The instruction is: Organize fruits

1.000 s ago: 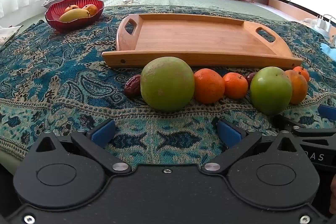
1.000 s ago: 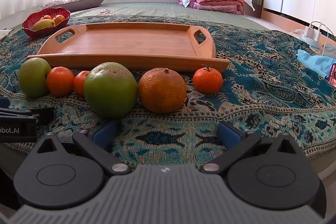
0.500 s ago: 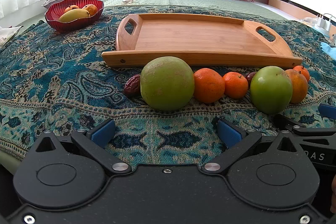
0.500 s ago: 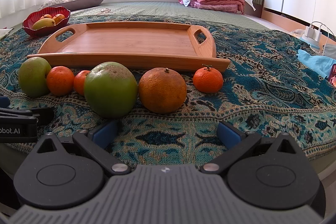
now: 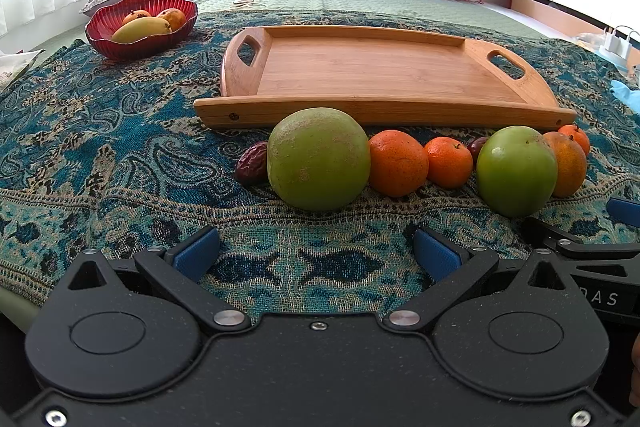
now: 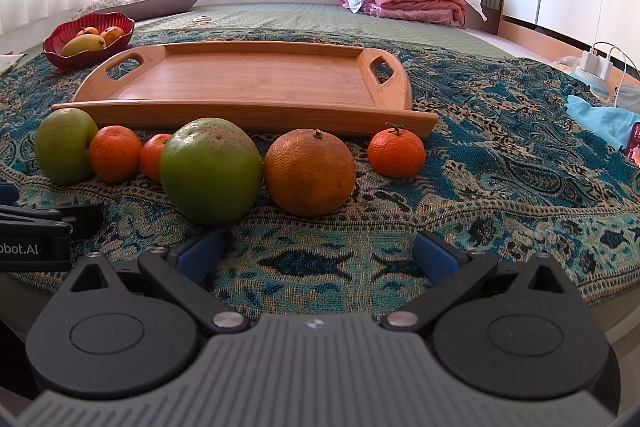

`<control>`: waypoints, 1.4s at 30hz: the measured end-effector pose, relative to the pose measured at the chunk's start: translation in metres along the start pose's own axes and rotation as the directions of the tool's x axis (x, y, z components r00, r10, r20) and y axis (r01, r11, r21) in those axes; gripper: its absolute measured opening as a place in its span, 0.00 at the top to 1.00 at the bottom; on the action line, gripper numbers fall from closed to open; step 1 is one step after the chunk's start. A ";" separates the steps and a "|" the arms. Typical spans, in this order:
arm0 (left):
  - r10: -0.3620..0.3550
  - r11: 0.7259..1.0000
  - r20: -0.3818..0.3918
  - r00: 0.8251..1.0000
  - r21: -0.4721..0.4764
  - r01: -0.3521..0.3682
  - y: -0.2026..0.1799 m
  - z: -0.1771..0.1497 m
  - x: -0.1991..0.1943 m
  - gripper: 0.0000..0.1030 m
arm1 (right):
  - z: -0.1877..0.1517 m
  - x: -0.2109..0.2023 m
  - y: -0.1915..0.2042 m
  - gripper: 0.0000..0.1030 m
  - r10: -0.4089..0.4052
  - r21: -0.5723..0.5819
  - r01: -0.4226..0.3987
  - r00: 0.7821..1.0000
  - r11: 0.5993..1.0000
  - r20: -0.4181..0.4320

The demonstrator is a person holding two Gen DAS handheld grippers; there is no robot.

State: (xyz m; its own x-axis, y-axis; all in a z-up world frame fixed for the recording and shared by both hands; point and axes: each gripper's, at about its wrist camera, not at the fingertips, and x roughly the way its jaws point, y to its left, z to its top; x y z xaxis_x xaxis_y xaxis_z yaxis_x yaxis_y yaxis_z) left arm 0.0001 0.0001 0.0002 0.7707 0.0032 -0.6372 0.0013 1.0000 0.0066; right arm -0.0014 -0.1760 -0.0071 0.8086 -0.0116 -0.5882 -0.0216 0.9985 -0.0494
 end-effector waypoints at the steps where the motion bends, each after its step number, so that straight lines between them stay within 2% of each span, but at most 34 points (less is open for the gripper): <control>1: 0.000 1.000 -0.001 1.000 0.000 0.000 0.000 0.000 0.000 0.00 | 0.000 0.000 0.000 0.00 0.000 0.000 0.000 1.000 1.000 0.000; 42: 0.004 1.000 0.007 1.000 0.004 -0.004 0.000 0.000 0.000 0.00 | -0.001 -0.001 0.000 0.00 -0.001 0.001 0.001 1.000 1.000 0.009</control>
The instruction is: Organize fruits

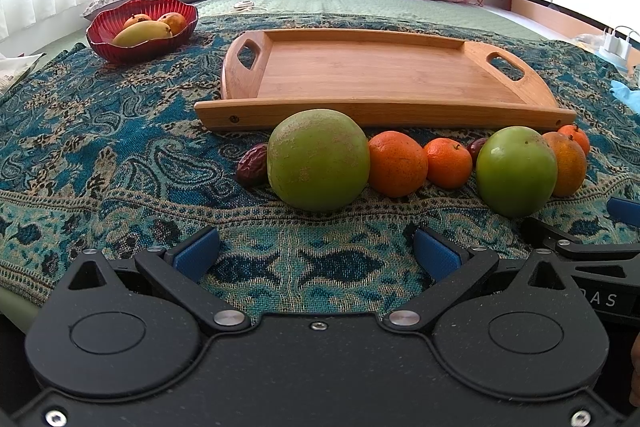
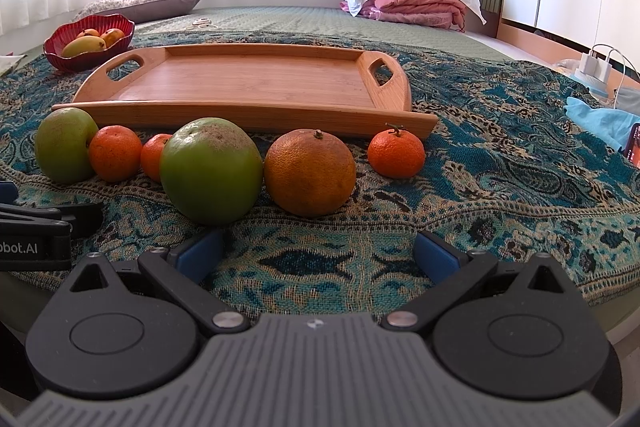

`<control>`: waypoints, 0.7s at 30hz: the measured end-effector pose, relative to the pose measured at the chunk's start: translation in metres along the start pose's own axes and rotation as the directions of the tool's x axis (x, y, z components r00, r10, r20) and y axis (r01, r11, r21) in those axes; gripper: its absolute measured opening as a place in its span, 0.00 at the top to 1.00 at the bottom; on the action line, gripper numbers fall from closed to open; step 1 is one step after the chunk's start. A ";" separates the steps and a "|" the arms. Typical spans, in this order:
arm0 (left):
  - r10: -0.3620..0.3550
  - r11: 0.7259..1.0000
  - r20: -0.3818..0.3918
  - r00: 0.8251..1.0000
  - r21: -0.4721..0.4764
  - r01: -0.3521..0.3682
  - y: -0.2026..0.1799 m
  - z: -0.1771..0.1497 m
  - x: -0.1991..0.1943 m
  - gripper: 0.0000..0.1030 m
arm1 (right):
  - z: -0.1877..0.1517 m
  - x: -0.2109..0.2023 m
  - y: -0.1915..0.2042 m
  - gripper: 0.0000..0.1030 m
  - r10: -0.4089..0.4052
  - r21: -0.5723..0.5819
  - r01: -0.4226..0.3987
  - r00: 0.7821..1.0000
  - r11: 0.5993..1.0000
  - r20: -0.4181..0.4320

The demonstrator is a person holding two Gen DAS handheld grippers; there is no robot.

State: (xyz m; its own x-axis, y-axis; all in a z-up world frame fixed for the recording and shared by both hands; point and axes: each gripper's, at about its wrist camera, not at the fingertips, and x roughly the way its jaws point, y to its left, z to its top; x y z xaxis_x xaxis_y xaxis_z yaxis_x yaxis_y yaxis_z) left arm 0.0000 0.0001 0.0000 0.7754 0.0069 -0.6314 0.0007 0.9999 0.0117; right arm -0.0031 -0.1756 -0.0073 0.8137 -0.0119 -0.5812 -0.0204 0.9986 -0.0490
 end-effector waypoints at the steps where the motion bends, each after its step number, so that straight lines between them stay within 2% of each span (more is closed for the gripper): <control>1: 0.000 1.000 0.002 1.000 -0.001 0.000 0.000 0.000 0.000 0.00 | 0.000 0.001 0.000 0.00 0.000 0.001 0.000 1.000 1.000 0.002; 5: -0.020 1.000 0.013 1.000 -0.021 0.020 0.007 -0.002 -0.003 0.00 | -0.005 -0.005 0.000 0.00 -0.004 0.004 0.004 1.000 1.000 0.030; 14: -0.002 1.000 -0.012 1.000 -0.010 0.002 0.002 0.006 -0.001 0.00 | -0.007 -0.006 -0.001 0.00 0.000 -0.001 0.000 0.998 1.000 0.062; 19: -0.057 0.997 0.001 0.998 -0.046 0.057 0.009 0.014 -0.005 0.04 | -0.004 -0.011 -0.002 0.00 0.020 -0.017 -0.019 0.997 1.000 0.070; 21: -0.087 0.994 0.019 0.996 -0.063 0.088 0.010 0.016 -0.009 0.09 | -0.001 -0.012 -0.003 0.03 0.037 -0.019 -0.035 0.996 0.999 0.078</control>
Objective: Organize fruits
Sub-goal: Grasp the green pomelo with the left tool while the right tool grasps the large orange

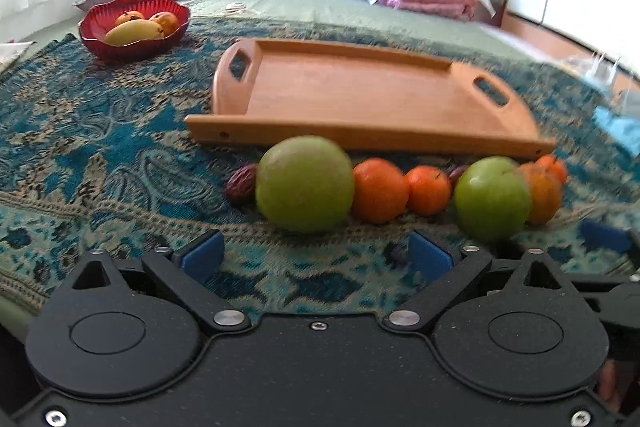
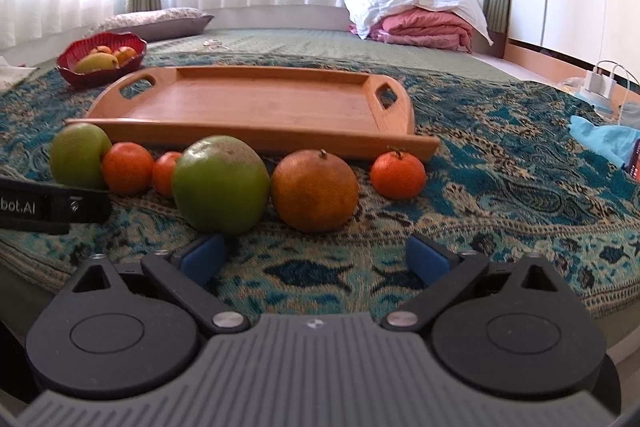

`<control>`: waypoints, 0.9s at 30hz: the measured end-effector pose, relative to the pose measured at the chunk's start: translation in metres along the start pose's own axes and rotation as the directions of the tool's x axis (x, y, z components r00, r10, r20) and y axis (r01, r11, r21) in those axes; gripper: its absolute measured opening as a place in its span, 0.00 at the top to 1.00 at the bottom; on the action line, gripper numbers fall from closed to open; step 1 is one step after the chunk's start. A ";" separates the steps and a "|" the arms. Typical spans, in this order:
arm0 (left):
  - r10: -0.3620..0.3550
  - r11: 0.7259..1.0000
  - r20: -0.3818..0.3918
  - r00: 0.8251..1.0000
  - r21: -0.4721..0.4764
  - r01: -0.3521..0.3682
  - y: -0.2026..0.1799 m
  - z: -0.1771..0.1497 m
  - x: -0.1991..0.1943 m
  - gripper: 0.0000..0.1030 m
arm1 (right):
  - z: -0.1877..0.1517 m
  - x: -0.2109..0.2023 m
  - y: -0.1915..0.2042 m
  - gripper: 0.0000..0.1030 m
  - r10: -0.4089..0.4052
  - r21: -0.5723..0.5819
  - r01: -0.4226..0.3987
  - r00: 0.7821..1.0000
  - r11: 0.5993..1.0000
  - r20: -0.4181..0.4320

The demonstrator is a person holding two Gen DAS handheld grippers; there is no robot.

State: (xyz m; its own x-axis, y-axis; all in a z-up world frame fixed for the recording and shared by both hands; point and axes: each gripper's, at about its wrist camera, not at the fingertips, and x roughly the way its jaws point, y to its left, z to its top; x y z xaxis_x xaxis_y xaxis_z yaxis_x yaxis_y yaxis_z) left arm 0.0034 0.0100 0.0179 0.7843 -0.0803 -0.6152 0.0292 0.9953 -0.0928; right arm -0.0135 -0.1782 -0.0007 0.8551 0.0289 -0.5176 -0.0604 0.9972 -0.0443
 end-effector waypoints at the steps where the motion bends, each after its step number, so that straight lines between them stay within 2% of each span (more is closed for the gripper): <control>1: -0.009 1.000 0.011 1.000 -0.007 0.009 0.001 0.001 -0.001 0.15 | 0.001 -0.001 0.000 0.04 0.007 -0.005 -0.007 1.000 1.000 0.006; 3: -0.016 1.000 0.027 0.999 -0.012 0.016 0.002 0.005 -0.002 0.22 | 0.003 -0.002 0.002 0.08 0.015 -0.024 -0.014 1.000 1.000 0.019; 5: -0.008 1.000 0.044 0.999 -0.010 0.009 0.003 0.008 -0.002 0.31 | 0.005 -0.004 0.004 0.16 0.014 -0.042 -0.013 0.999 0.999 0.031; 9: 0.012 1.000 0.087 0.996 0.008 -0.013 0.002 0.012 -0.005 0.35 | 0.011 -0.006 0.000 0.30 0.026 -0.009 -0.026 0.999 1.000 0.026; 11: 0.011 1.000 0.103 0.995 0.011 -0.012 0.003 0.014 -0.006 0.37 | 0.014 -0.006 -0.007 0.42 0.038 0.037 -0.039 0.999 0.999 0.030; 13: 0.011 1.000 0.111 0.994 0.010 -0.012 0.002 0.014 -0.006 0.40 | 0.018 -0.006 -0.015 0.47 0.038 0.093 -0.041 0.999 0.995 0.034; 16: 0.014 1.000 0.109 0.994 0.007 -0.015 0.002 0.015 -0.001 0.47 | 0.023 -0.002 -0.023 0.48 0.060 0.133 -0.064 0.998 0.989 0.029; 22: 0.009 1.000 0.118 0.993 -0.016 -0.007 0.006 0.016 0.004 0.47 | 0.028 0.007 -0.017 0.47 0.059 0.088 -0.061 0.998 0.994 0.027; 25: -0.003 0.999 0.131 0.991 -0.044 0.009 0.011 0.015 0.009 0.47 | 0.031 0.012 -0.020 0.35 0.066 0.108 -0.068 0.998 0.992 0.019; 27: -0.015 0.996 0.132 0.991 -0.083 0.026 0.017 0.016 0.014 0.47 | 0.034 0.017 -0.023 0.32 0.070 0.124 -0.070 0.998 0.990 0.008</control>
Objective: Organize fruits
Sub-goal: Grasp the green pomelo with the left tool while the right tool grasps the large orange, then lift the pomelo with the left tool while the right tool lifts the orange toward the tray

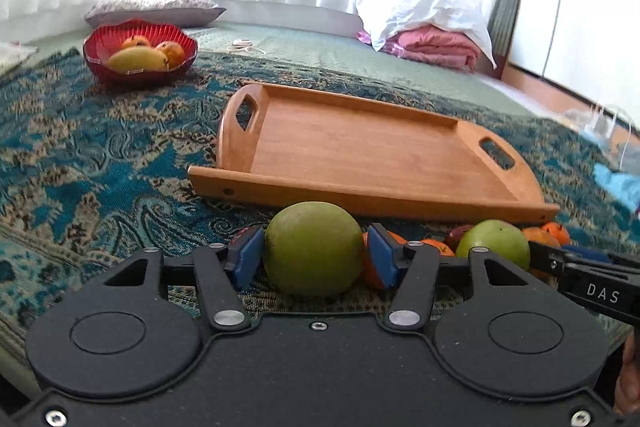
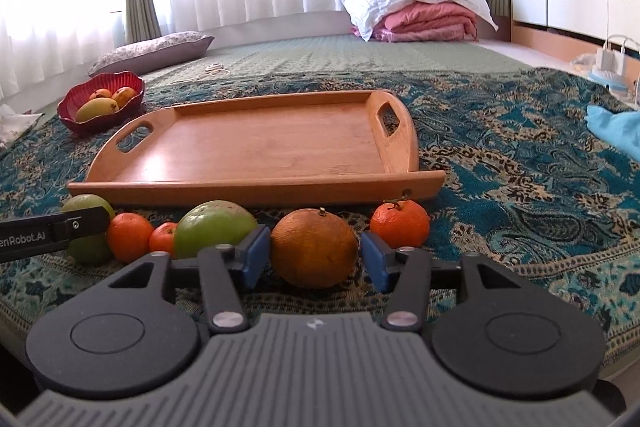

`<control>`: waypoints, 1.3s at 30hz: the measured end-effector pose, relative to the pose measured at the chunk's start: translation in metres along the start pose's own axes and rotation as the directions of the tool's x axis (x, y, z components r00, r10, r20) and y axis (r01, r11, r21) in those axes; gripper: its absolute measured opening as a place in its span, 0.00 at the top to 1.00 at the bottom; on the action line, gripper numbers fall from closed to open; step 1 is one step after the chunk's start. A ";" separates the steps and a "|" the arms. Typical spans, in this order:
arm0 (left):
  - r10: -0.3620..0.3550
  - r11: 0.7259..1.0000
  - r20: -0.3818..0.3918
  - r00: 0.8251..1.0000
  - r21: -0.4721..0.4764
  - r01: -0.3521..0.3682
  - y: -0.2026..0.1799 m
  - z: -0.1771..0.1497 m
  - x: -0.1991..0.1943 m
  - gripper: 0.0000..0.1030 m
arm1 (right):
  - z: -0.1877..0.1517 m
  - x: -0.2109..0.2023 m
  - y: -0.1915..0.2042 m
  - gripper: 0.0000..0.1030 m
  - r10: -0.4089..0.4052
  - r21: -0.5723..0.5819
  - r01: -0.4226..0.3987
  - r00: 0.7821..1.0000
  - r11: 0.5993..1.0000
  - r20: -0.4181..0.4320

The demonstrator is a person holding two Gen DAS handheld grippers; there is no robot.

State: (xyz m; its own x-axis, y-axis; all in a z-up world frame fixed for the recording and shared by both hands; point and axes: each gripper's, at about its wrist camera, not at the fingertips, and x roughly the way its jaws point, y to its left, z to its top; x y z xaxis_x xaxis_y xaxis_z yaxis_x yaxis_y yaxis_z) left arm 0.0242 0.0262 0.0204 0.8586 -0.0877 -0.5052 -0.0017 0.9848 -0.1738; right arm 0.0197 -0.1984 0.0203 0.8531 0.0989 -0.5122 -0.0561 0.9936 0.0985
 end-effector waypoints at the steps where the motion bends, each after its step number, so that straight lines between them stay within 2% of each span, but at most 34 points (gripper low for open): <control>1: -0.007 1.000 -0.002 1.000 -0.017 0.007 0.002 0.001 0.002 0.46 | 0.001 0.003 -0.002 0.31 0.002 0.009 -0.002 1.000 1.000 -0.007; 4: -0.013 1.000 -0.007 1.000 -0.027 0.013 0.005 0.004 0.005 0.46 | 0.004 0.009 -0.006 0.31 0.013 0.031 -0.012 1.000 0.999 -0.025; 5: -0.009 1.000 -0.006 1.000 -0.025 0.009 0.005 0.005 0.006 0.48 | 0.004 0.011 -0.007 0.34 0.015 0.038 -0.014 0.999 0.999 -0.029; 7: -0.009 1.000 -0.008 1.000 -0.015 0.009 0.004 0.006 0.005 0.49 | 0.004 0.013 -0.008 0.47 0.024 0.061 -0.022 0.999 0.998 -0.032; 8: -0.008 1.000 -0.010 1.000 -0.011 0.008 0.003 0.006 0.004 0.49 | 0.004 0.013 -0.007 0.47 0.021 0.072 -0.019 0.999 0.997 -0.033; 23: 0.009 0.997 0.039 0.999 0.075 -0.012 -0.015 0.008 -0.017 0.52 | 0.013 -0.011 -0.004 0.48 -0.032 0.081 0.026 0.997 0.996 0.075; 30: 0.023 0.997 0.013 1.000 0.073 -0.024 -0.013 -0.001 -0.024 0.52 | 0.005 -0.020 -0.001 0.48 -0.035 0.059 0.030 0.996 0.998 0.077; 39: 0.021 0.993 0.032 0.999 0.114 -0.025 -0.014 -0.014 -0.033 0.51 | -0.009 -0.023 -0.001 0.48 -0.048 0.041 0.046 0.998 0.998 0.042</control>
State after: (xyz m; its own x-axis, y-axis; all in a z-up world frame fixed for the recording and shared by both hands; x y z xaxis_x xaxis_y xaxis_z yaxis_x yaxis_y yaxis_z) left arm -0.0115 0.0133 0.0281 0.8743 -0.0621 -0.4814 0.0358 0.9973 -0.0637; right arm -0.0043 -0.2011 0.0239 0.8756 0.0486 -0.4805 0.0052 0.9939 0.1099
